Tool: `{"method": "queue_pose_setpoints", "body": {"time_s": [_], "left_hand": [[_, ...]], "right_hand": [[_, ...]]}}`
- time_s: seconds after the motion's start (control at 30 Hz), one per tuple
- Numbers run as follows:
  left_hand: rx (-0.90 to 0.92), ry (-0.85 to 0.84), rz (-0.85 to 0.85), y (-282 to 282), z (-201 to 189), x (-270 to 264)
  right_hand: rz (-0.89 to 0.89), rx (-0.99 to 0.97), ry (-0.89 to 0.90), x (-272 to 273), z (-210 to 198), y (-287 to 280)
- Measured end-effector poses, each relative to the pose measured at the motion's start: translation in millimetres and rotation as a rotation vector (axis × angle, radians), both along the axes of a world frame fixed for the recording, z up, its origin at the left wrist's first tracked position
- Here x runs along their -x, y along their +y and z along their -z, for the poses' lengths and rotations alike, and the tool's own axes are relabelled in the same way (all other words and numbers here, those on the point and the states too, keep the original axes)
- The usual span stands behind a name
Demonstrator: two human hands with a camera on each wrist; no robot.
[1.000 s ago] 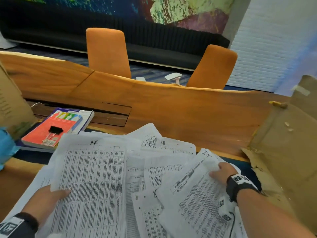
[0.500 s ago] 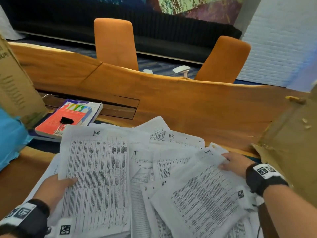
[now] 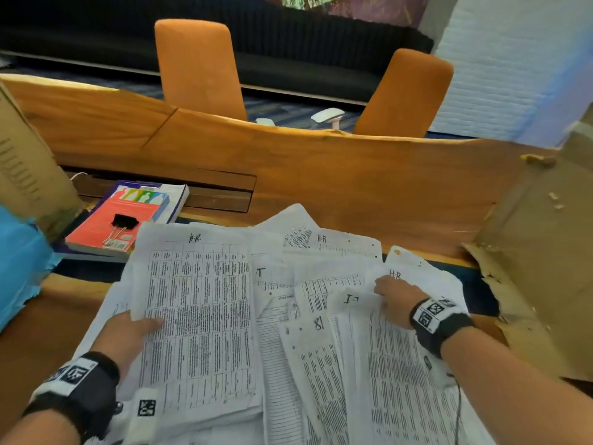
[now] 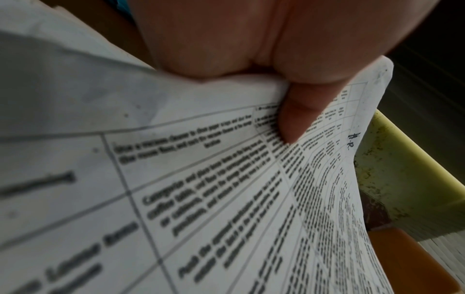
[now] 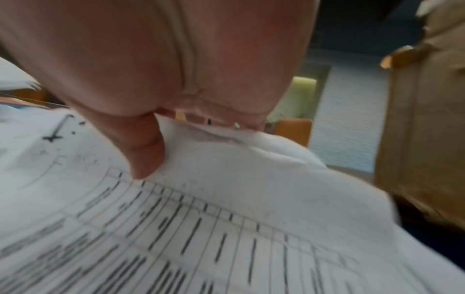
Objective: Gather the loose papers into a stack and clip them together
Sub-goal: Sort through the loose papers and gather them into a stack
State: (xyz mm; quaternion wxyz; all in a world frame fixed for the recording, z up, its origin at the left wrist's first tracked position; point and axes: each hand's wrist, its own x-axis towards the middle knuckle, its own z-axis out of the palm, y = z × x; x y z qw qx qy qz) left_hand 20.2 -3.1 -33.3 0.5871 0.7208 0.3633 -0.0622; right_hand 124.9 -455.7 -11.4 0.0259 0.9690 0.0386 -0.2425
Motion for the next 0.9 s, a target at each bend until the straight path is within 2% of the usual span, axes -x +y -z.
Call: {"method": "queue_pose_setpoints", "body": {"time_s": [0.1, 0.17, 0.23, 0.3, 0.43, 0.53, 0.67, 0.8, 0.9], "left_hand": [[0.006, 0.001, 0.015, 3.3, 1.6, -0.1], [0.008, -0.002, 0.016, 6.3, 2.8, -0.1], [0.015, -0.008, 0.021, 10.2, 4.9, 0.7], [0.020, -0.001, 0.021, 14.4, 9.0, 2.1], [0.026, 0.006, 0.013, 13.6, 10.3, 5.2], [0.026, 0.002, 0.030, 7.3, 5.9, 6.2], [0.004, -0.017, 0.054, 3.3, 4.5, 5.0], [-0.006, -0.013, 0.047, 3.3, 5.4, 4.5], [-0.007, -0.007, 0.047, 5.2, 7.2, 4.6]], "right_hand": [[0.019, 0.035, 0.006, 3.6, 34.3, 3.4], [0.010, 0.024, -0.028, 9.0, 39.5, 1.9], [0.017, -0.019, -0.138, 9.6, 26.2, -2.9], [0.052, 0.023, -0.176, 11.1, 9.4, -12.9], [0.167, 0.169, -0.080, 17.9, -3.9, -40.7], [0.255, 0.101, -0.044, 19.8, 7.2, -54.2], [0.256, 0.006, -0.018, 19.4, 30.2, -52.1], [0.176, 0.205, -0.110, 20.5, 37.2, -45.4], [0.119, 0.163, -0.173, 19.5, 31.3, -39.9]]}}
